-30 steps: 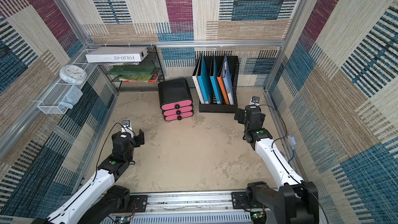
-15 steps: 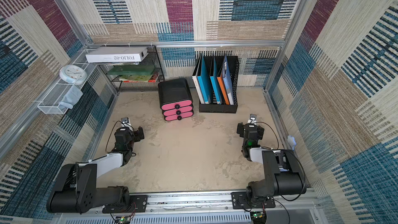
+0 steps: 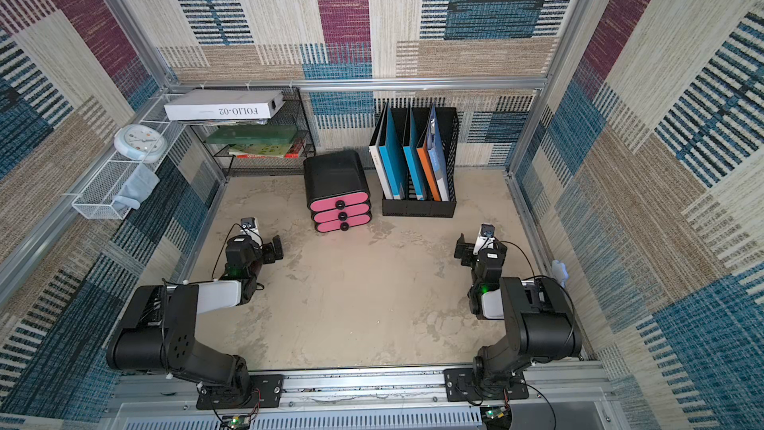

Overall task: Please place the pencils in the drawer according to their color
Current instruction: Reset both arms

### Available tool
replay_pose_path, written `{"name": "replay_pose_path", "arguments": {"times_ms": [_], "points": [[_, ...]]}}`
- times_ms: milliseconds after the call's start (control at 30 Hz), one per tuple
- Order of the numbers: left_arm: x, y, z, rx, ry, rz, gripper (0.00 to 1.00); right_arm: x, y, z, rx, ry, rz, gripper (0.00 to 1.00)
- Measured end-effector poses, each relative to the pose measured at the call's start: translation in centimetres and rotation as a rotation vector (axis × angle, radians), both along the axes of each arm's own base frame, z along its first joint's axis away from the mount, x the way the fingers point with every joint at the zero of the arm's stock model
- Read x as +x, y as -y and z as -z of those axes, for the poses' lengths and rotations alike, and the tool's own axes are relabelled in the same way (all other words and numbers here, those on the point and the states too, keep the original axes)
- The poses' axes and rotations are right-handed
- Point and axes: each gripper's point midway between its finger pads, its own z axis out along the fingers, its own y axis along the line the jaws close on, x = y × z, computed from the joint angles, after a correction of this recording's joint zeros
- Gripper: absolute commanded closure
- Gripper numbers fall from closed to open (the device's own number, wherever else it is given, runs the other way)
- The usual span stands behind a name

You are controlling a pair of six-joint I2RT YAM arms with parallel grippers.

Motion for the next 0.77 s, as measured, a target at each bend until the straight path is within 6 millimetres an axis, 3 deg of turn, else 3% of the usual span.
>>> {"name": "replay_pose_path", "arguments": {"times_ms": [767], "points": [[-0.15,0.33,0.08,-0.003,-0.002,0.016,0.01,0.45,-0.35,-0.76,0.0,0.019,-0.022,0.01]]}}
